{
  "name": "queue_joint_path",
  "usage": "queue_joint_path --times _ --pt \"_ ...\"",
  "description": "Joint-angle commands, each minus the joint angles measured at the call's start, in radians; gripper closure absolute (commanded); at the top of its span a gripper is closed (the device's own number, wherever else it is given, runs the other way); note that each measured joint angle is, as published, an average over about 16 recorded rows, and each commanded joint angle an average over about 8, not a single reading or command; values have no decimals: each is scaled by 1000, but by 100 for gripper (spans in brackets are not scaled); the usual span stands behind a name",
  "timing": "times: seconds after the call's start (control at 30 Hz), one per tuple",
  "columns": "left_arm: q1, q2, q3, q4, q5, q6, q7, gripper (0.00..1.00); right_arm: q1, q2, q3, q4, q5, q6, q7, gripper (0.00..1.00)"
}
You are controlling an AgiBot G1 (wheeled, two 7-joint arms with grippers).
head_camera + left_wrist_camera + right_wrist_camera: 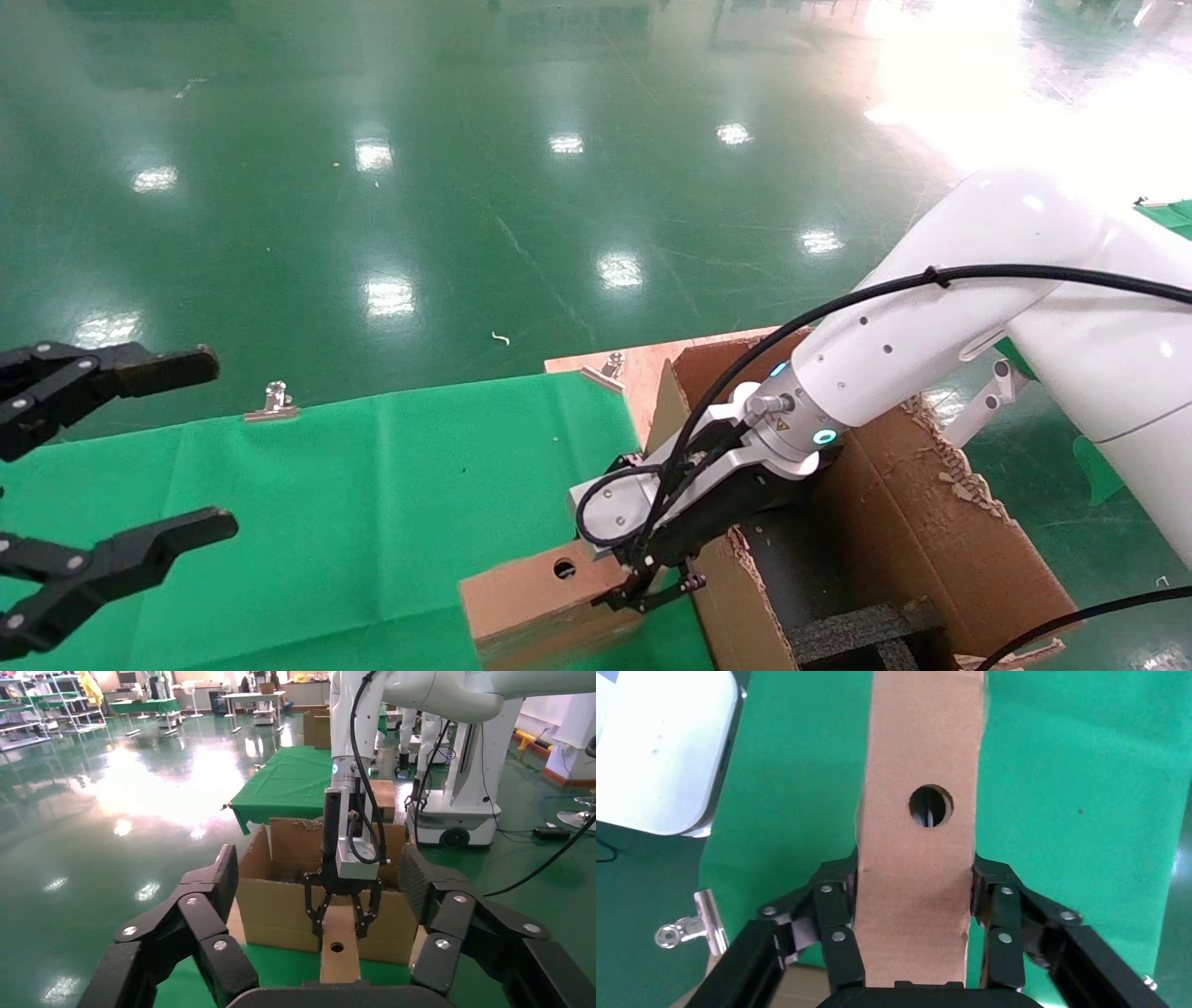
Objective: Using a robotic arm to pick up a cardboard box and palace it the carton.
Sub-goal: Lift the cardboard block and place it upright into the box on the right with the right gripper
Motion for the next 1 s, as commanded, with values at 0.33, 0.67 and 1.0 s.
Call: queue_joint_path --times 0.33,0.67,1.0 --pt "0 0 0 0 0 0 0 0 13 12 11 -8 19 7 7 100" --pt "0 0 0 0 0 0 0 0 203 72 57 -57 66 -12 17 100" --pt "0 0 0 0 0 0 0 0 429 123 8 -109 80 -22 -15 100"
